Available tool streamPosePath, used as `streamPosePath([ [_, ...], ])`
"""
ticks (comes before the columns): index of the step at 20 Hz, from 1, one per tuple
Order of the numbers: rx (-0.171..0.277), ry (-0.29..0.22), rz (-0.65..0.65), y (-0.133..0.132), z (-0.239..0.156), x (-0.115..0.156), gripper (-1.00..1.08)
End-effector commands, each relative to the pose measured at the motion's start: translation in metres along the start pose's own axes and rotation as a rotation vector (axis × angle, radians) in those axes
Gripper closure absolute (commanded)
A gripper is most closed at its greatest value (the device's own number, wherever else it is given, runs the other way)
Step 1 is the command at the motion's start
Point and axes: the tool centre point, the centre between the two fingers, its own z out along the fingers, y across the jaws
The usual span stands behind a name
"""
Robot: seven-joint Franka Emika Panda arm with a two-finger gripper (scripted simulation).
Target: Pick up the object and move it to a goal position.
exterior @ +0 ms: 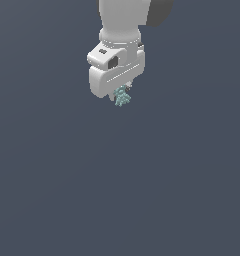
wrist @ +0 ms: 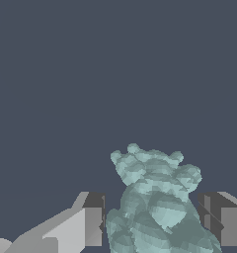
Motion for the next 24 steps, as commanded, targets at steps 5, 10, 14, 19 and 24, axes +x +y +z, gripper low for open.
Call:
streamPosePath([
  [5, 0.001, -0.001, 0.001, -0.013, -0.069, 0.005, 1.08],
  [10, 0.001, -0.001, 0.001, -0.021, -0.114, 0.010, 1.08],
  [14, 0.001, -0.001, 0.002, -0.024, -0.139, 0.012, 1.08],
  [19, 0.001, -0.001, 0.003, -0.027, -0.160, 0.015, 1.08],
  [24, 0.001, -0.001, 0.003, -0.028, -0.168, 0.016, 1.08],
])
